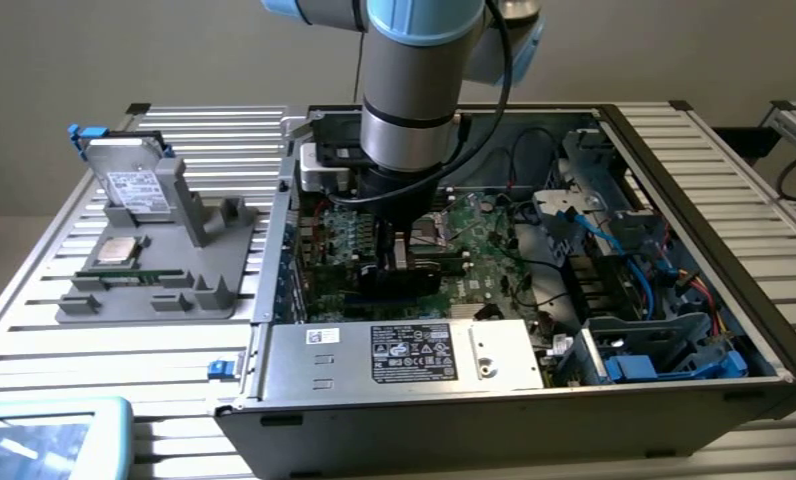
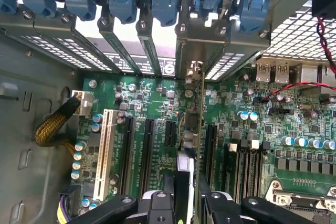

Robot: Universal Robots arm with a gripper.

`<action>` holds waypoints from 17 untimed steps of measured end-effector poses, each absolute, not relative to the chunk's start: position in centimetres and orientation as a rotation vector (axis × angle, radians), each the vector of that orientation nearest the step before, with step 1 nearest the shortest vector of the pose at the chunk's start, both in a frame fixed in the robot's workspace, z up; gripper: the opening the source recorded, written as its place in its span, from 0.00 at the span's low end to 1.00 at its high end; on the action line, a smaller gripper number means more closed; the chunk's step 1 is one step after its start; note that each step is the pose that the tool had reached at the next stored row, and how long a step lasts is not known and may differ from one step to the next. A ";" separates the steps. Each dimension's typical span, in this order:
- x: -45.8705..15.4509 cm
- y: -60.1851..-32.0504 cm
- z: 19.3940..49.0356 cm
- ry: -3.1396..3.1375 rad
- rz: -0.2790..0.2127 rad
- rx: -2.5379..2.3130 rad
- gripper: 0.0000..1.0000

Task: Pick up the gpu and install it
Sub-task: 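Insert the gpu into the slot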

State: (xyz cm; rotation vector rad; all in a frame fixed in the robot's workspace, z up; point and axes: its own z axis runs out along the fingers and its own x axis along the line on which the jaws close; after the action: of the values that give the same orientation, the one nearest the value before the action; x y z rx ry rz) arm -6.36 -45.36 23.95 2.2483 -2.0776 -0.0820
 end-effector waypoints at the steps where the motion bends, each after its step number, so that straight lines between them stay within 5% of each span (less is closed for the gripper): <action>1: -6.4 -45.4 24.0 -2.078 -0.082 2.248 0.27; 8: -6.4 -45.3 23.9 -2.080 -0.085 2.248 0.28; 14: -6.4 -45.4 24.0 -2.078 -0.082 2.249 0.45; 17: -6.4 -45.4 24.1 -2.078 -0.082 2.249 0.45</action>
State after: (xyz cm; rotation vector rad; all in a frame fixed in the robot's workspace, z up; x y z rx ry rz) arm -6.37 -45.36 24.06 2.2486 -2.0780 -0.0818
